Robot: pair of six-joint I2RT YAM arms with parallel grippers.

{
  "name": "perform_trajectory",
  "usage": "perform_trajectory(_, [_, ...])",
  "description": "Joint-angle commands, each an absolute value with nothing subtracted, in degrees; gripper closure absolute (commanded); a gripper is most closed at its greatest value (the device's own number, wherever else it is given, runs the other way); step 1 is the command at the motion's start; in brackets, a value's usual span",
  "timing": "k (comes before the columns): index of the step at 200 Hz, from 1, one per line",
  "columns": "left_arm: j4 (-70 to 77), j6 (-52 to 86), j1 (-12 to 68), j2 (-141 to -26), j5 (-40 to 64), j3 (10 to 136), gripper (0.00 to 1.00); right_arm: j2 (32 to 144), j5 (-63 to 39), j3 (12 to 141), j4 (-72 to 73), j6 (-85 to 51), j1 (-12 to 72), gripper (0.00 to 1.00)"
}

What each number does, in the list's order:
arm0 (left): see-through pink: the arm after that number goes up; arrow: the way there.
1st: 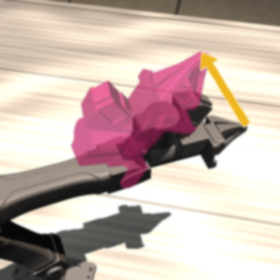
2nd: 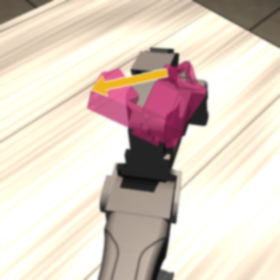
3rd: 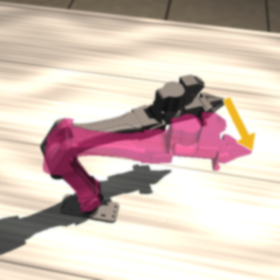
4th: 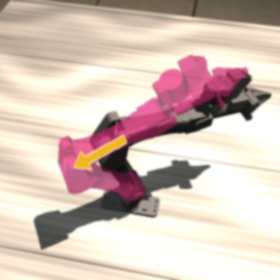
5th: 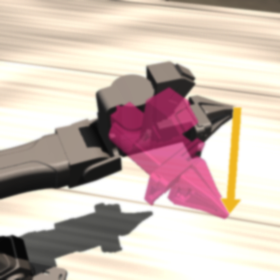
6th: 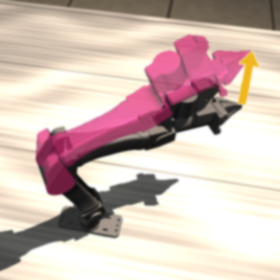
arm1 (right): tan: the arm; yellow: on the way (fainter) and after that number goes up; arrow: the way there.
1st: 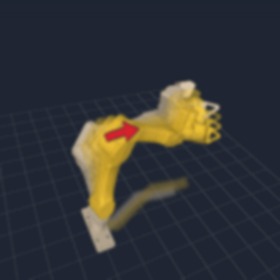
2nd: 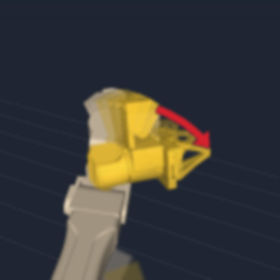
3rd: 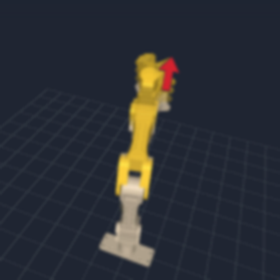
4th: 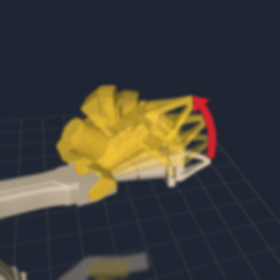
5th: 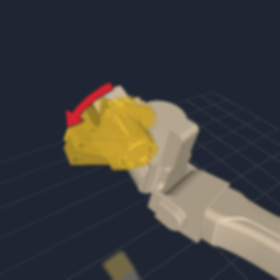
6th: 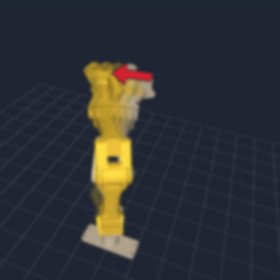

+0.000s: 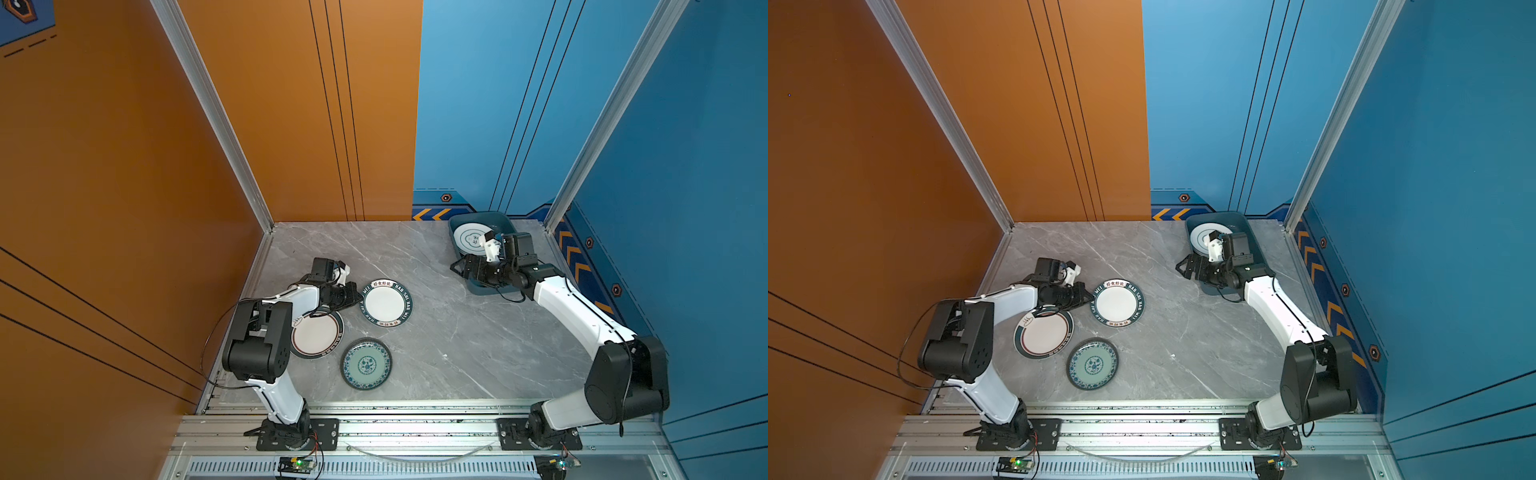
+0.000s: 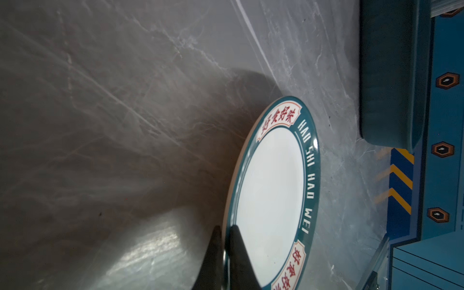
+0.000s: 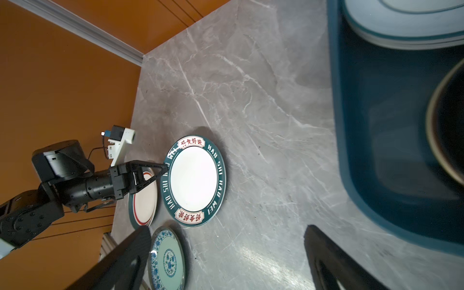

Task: Place the plates into the plastic bin on the countertop
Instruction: Pick up the plate from the center of the table, then place the plate in the plastic bin.

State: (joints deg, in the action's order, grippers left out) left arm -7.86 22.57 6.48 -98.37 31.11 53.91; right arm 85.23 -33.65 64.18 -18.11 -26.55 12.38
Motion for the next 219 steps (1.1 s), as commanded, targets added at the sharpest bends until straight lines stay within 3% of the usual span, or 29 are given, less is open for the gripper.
perform_trajectory(1, [-8.9, 23.7, 6.3, -95.5, 31.9, 55.0, 1.00, 86.7, -38.8, 62.0, -13.1, -27.9, 14.0, 0.03])
perform_trajectory(117, [-8.5, 29.3, 5.4, -88.3, 38.7, 57.8, 1.00, 95.9, -44.5, 58.0, 3.0, -32.9, 19.5, 0.04])
perform_trajectory(219, [-8.8, 30.4, 7.1, -86.0, 38.2, 58.6, 1.00, 105.6, -46.3, 59.9, 16.7, -40.2, 25.1, 0.05])
